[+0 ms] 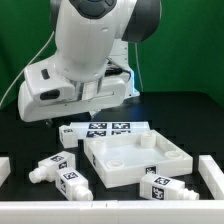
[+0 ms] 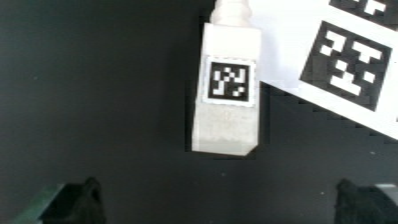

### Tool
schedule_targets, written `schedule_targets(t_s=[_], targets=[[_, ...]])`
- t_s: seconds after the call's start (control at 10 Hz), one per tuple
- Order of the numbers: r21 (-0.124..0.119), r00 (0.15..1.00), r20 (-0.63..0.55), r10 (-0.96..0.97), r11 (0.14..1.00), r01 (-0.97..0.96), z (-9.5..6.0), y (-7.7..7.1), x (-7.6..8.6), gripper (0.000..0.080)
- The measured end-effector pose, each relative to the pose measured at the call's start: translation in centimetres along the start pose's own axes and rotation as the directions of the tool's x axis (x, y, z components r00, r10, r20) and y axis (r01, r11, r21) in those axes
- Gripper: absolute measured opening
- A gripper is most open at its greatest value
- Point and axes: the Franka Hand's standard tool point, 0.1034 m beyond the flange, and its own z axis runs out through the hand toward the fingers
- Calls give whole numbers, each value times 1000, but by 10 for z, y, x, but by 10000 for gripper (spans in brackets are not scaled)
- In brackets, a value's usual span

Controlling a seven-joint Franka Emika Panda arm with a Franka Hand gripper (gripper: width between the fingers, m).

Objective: Assemble one leg

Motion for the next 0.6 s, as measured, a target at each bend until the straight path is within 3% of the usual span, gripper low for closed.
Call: schedule_targets(t_s=[0.2, 0.4, 0.6], targets=[[26, 989, 146, -13, 1000, 10, 4, -7, 0, 649], [-40, 977, 193, 90, 996, -84, 11, 3, -7, 649], [-32, 957, 278, 84, 996, -79, 17, 0, -7, 649]])
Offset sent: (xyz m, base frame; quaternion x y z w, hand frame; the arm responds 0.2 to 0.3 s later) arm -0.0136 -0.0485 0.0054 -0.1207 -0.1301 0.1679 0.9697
